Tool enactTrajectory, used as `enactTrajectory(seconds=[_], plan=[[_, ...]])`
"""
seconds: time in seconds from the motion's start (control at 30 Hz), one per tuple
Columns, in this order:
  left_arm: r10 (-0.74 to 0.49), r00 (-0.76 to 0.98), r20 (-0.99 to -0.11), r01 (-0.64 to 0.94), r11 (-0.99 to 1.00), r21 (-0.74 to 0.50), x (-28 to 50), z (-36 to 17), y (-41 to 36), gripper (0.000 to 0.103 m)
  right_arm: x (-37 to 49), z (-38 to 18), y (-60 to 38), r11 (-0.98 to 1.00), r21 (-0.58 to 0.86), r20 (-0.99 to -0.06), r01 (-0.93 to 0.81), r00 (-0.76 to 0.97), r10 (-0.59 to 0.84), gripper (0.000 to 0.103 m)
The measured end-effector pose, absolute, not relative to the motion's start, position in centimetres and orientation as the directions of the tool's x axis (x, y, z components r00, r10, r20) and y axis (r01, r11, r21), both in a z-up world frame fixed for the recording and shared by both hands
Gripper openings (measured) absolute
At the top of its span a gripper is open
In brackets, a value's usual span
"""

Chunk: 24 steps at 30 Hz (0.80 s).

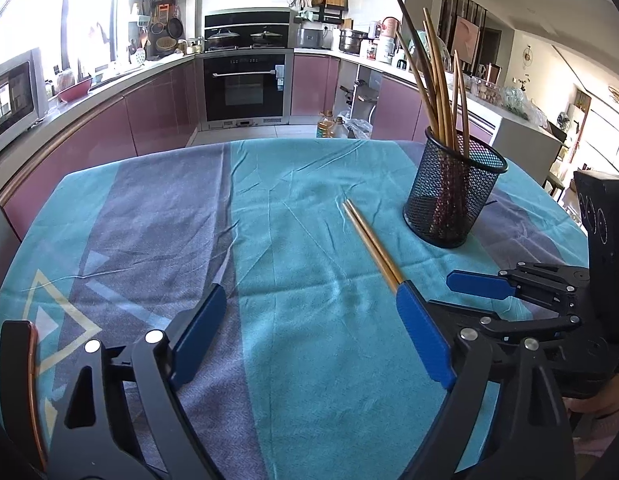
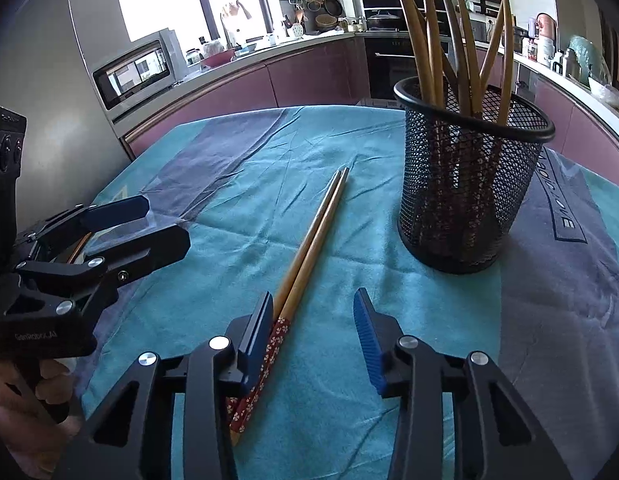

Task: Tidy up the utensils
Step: 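Move both grippers down to the last pair of chopsticks on the cloth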

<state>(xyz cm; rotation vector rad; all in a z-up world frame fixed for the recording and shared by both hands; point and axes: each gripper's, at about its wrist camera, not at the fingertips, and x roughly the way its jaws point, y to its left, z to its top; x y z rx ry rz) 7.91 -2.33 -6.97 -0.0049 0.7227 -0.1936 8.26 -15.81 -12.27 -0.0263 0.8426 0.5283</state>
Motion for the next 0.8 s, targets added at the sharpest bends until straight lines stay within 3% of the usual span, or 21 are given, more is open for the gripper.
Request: enactTrajectory(seconds=[0.57, 0.8], plan=[[-0.217, 0.696, -0.684, 0.225, 0.971, -0.078, 8.5, -7.8, -3.6, 0.081, 9.2, -13.1, -16.8, 0.881, 0.235, -0.732, -0.41, 0.521, 0.438, 0.029], [-0.251, 0.638, -0.728, 0.302, 0.951, -0.063, 9.3, -9.1, -5.9, 0.073, 9.6, -13.3, -17.9, 0.871, 0.285, -0.729, -0.4, 0.499, 0.468, 0.026]])
